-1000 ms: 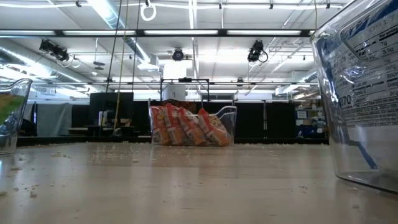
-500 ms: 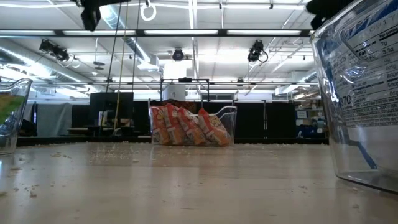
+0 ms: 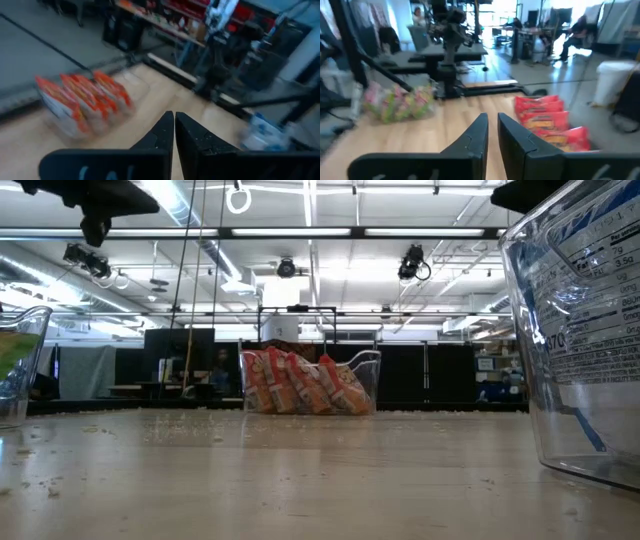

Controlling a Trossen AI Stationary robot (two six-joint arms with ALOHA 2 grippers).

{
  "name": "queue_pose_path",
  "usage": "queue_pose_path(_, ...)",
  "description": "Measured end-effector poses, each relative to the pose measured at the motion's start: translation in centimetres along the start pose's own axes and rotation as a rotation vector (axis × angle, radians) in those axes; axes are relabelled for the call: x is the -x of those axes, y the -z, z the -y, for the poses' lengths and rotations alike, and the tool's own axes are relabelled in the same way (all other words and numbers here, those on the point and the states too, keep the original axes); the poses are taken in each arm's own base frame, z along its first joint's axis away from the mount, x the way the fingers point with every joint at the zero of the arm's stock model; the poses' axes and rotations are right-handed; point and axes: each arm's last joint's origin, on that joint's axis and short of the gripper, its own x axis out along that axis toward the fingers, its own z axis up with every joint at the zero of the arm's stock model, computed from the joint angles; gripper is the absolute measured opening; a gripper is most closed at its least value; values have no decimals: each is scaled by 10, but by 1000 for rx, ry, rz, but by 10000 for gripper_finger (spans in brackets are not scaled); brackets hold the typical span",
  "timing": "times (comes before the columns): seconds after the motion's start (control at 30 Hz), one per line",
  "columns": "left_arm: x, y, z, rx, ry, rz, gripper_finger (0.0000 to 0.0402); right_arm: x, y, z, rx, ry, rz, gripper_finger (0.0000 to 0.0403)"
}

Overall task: Sort Maruchan noodles
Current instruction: Return to Home Position

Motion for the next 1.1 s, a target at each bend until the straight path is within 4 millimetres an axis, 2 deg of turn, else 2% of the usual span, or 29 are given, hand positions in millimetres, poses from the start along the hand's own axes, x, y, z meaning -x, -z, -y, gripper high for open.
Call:
queue_pose_path(0.07, -3, 2, -1, -69, -29, 30, 23, 0, 0, 1, 71, 22, 1, 49)
queue_pose_path(0.13, -9, 12, -3, -144, -48, 28, 24, 0, 2, 3, 73, 50, 3, 49)
queue_pose_path(0.23, -12, 30, -10, -160, -45, 5, 24, 1, 15, 4, 52, 18, 22, 48)
queue_pose_path(0.37, -12, 52, -17, -194, 121, 12, 25, 8, 36, 7, 0, -55, 68, 48)
queue_pose_path(0.5, -2, 53, -20, -283, 286, 143, 25, 19, 48, 13, -59, -77, 146, 48)
queue_pose_path(0.6, -2, 56, -22, -363, 263, 153, 25, 22, 49, 15, -88, -77, 192, 48)
queue_pose_path(0.7, -4, 56, -20, -399, 275, 165, 25, 21, 53, 15, -69, -101, 163, 48)
queue_pose_path(0.87, -12, 72, -17, -390, 436, 206, 25, 24, 49, 13, -15, -166, 160, 49)
queue_pose_path(1.0, -24, 100, -18, -432, 550, 289, 25, 24, 50, 14, 11, -124, 135, 50)
queue_pose_path(1.1, -25, 105, -18, -403, 606, 255, 25, 20, 57, 15, 10, -92, 134, 50)
